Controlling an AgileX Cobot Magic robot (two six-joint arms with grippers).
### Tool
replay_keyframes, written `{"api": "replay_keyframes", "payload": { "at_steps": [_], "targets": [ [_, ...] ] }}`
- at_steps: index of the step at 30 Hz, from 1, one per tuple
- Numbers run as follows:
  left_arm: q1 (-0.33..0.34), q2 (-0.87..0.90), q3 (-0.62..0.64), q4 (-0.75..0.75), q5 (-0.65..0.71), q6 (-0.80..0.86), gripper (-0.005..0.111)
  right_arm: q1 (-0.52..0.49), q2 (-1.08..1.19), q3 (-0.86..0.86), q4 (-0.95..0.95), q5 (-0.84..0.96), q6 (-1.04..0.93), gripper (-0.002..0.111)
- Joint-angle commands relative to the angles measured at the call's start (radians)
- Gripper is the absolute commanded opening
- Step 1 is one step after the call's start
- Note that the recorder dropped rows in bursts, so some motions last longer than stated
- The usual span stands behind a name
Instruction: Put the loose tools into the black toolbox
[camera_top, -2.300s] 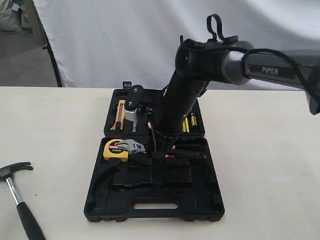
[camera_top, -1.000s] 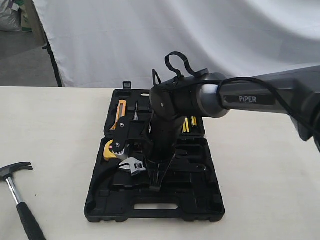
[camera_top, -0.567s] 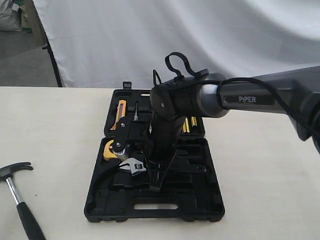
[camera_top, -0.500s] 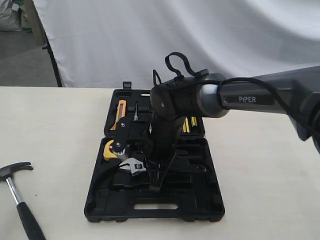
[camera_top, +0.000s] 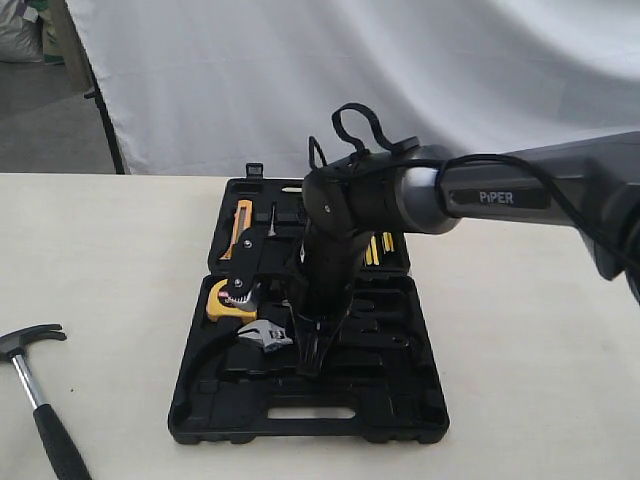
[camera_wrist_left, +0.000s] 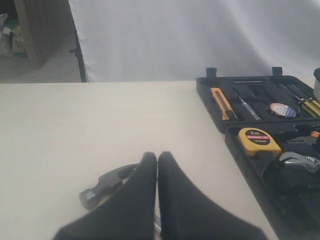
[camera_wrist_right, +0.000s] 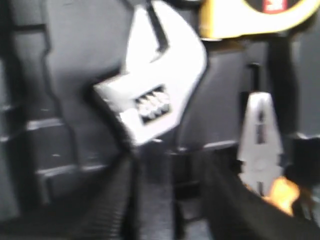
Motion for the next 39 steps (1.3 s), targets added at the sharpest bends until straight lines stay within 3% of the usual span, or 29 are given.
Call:
{"api": "replay_keyframes", "payload": {
  "at_steps": [1,11,13,19,30,39],
  "targets": [
    [-0.008,-0.004,0.003,0.005,-0.002,-0.008,0.001,-0.001,0.009,0.007,0.009,0.029,0.008,0.067],
    [-0.008,-0.004,0.003,0.005,-0.002,-0.008,0.001,-0.001,-0.109,0.007,0.037,0.020,0.015,0.063],
    [-0.008,-0.004,0.003,0.005,-0.002,-0.008,0.001,-0.001,-0.105,0.007,0.043,0.012,0.015,0.052],
    [-0.008,-0.004,0.003,0.005,-0.002,-0.008,0.001,-0.001,-0.030,0.007,0.046,-0.053,0.017,0.000],
    [-0.008,-0.004,0.003,0.005,-0.002,-0.008,0.001,-0.001,0.080,0.007,0.046,0.008,0.024,0.000],
    [-0.008,-0.004,0.003,0.005,-0.002,-0.008,0.001,-0.001,-0.076,0.007,0.091,-0.068,0.026,0.000]
  ]
}}
